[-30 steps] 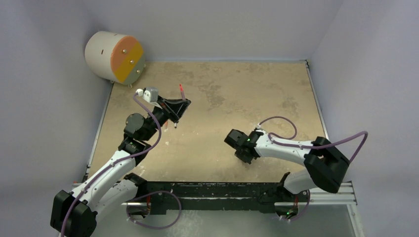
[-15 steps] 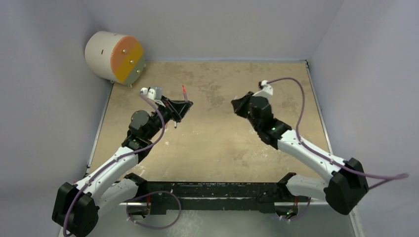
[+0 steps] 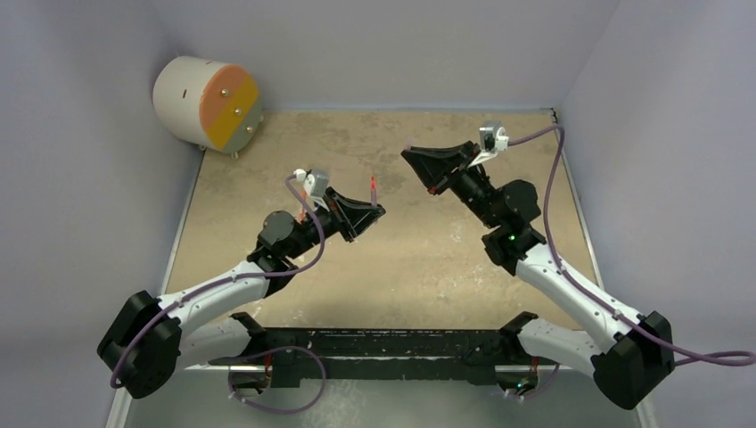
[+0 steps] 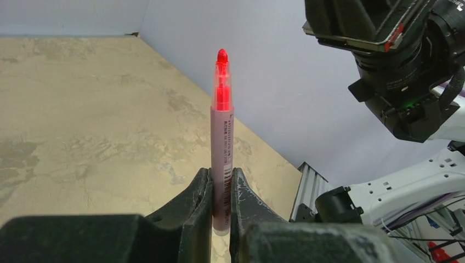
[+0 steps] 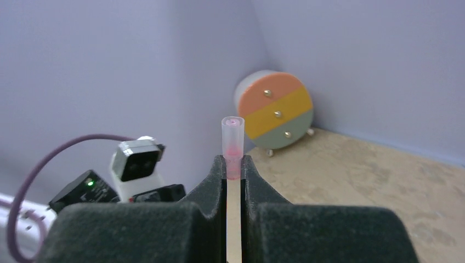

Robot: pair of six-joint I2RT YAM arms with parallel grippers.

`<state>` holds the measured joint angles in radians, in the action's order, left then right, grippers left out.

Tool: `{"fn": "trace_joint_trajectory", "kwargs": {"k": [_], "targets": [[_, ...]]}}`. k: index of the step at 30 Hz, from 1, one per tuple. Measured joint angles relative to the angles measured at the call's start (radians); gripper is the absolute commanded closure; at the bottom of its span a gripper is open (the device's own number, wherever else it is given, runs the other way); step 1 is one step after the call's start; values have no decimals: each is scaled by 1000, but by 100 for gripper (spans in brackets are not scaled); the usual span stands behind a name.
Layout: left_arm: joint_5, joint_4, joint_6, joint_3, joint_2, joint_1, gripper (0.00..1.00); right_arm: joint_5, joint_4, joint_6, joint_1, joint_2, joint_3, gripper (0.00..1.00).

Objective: Insert the pens into the pen caps

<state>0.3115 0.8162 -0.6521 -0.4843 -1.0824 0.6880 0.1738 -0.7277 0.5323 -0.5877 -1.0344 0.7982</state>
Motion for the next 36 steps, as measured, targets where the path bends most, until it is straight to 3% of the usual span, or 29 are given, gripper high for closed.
{"fn": "trace_joint_trajectory", "kwargs": {"k": [6,13,36], "targets": [[-1,14,1,0,-11,0,100,255,-199,102,61,-131,0,100],[-2,-41,30,-47,-4,0,100,416,-261,154,67,-218,0,100],[4,-47,44,-68,-38,10,100,500,-376,202,67,-238,0,100]]}}
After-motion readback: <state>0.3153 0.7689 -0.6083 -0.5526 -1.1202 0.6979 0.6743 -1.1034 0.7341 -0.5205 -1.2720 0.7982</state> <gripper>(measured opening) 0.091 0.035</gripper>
